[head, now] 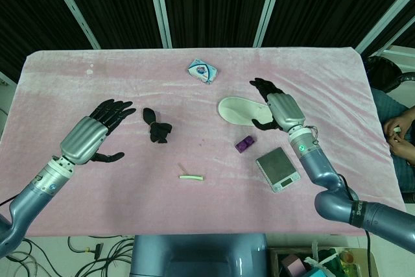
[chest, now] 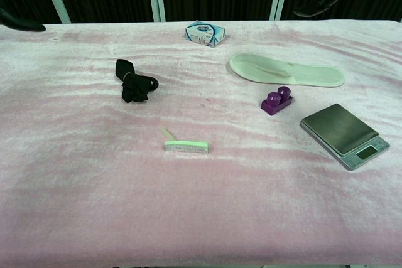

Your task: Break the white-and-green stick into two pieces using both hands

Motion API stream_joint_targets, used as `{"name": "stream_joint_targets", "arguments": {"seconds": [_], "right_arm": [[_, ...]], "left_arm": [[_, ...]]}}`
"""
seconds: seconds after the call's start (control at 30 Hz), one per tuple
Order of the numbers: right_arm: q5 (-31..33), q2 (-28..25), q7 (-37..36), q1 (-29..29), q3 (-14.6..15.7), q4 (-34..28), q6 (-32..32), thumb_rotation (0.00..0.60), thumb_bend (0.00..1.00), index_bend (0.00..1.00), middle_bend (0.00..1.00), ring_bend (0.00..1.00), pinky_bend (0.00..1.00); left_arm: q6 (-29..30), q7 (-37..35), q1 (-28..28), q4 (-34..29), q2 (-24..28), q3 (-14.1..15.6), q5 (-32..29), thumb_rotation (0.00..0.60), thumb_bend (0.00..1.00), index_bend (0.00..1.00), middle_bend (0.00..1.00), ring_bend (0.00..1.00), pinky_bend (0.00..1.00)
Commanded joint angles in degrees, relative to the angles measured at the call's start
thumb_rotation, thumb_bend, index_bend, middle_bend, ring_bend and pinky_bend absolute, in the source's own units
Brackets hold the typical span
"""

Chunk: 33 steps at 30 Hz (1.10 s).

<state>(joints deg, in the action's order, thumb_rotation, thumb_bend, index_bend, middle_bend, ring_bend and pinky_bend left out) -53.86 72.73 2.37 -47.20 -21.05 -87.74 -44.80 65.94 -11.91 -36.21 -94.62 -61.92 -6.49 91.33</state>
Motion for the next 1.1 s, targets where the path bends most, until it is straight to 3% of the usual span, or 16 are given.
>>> {"name": "stream_joint_targets", "arguments": {"seconds": [0.03,0.23,0.7,0.83,0.93,1.03,1.1], "right_arm": [[-0.14,-0.56,0.75,-0.66,0.58,0.46,0.72,0.600,0.26,0.06,0.00,0.00,0.14],[-0.25,-0.69,0.26,-0.64,1.02,0.46,0.46,0.600,0.25,0.06,0.00,0.00,0.14],[-4.14,-2.79,-5.27,1.50,2.41,-4.12,1.73,0.600,0.25,0.06,0.00,0.00,0.14],[-4.51,-3.43,-5.19,1.53,2.29,-5.15,1.06,0.600,0.25,0.04,0.01,0.13,0.15],[-4.35,-3.80,-5.13,1.52,2.36,-5.79,0.83,0.600,0.25,0.04,0.06,0.27,0.26],[-4.75,-3.54,-5.38,1.87,2.46,-6.52,-0.32,0.600,0.25,0.04,0.16,0.37,0.38],[-5.23,-3.50,-5.93,2.03,2.74,-7.22,-0.31,0.600,0.25,0.04,0.30,0.44,0.42]], "left_arm": [[0.52,-4.08,-1.81,1.12,-0.56,-1.96,0.57,0.600,0.18,0.05,0.03,0.00,0.00],[1.70,-6.03,-2.62,1.05,-1.00,-3.00,1.21,0.600,0.18,0.06,0.04,0.00,0.00],[2.11,-3.98,-1.80,-0.08,-0.50,-1.22,2.28,0.600,0.18,0.06,0.03,0.00,0.00],[2.93,-3.23,-1.41,-0.79,-0.04,-0.92,3.00,0.600,0.18,0.06,0.03,0.00,0.00],[2.93,-2.47,-1.28,-1.75,0.47,-0.86,2.90,0.600,0.18,0.06,0.03,0.00,0.00],[2.93,-1.92,-1.21,-2.40,0.81,-0.92,2.68,0.600,0.18,0.06,0.03,0.00,0.00],[2.87,-1.68,-1.16,-2.68,0.93,-0.90,2.49,0.600,0.18,0.06,0.03,0.00,0.00]]}}
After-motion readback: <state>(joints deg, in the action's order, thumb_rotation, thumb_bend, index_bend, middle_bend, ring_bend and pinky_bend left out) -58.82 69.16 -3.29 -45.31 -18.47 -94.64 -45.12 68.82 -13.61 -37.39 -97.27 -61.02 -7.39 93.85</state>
